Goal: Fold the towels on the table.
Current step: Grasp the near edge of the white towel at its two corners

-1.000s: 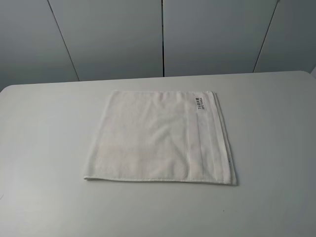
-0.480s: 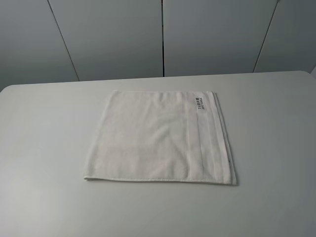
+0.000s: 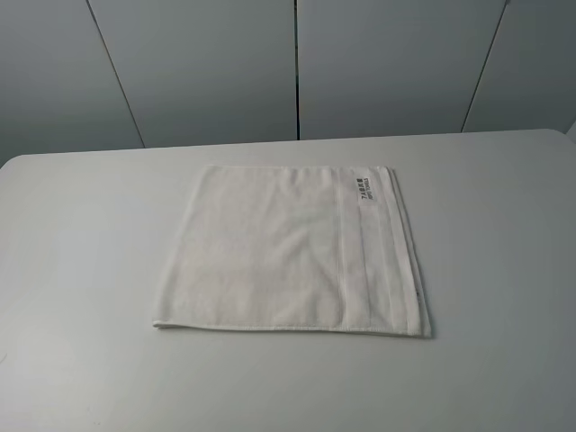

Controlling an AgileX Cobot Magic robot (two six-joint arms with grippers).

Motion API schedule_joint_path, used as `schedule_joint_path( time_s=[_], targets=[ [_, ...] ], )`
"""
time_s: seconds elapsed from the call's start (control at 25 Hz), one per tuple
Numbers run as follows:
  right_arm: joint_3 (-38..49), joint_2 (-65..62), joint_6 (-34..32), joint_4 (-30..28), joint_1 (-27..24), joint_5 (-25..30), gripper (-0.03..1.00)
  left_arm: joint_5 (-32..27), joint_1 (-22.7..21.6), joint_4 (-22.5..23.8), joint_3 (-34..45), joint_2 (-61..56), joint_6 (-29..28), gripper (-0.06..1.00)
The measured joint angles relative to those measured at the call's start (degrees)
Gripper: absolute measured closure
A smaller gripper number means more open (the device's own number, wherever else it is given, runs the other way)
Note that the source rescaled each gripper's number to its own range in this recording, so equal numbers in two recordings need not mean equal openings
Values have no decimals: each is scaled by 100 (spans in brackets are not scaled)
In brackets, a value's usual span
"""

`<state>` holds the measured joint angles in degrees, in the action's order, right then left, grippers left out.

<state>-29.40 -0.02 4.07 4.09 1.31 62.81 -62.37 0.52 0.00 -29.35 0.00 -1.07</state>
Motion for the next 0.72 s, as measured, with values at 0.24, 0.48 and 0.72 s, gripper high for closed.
schedule_joint_path(
  time_s=[0.24, 0.48, 0.72],
  targets=[
    [0, 0, 0, 0, 0, 0, -3, 0, 0, 0, 0, 0, 0, -6],
    [0, 0, 0, 0, 0, 0, -3, 0, 0, 0, 0, 0, 0, -6],
    [0, 0, -23, 12, 0, 0, -3, 0, 0, 0, 0, 0, 0, -6]
  ],
)
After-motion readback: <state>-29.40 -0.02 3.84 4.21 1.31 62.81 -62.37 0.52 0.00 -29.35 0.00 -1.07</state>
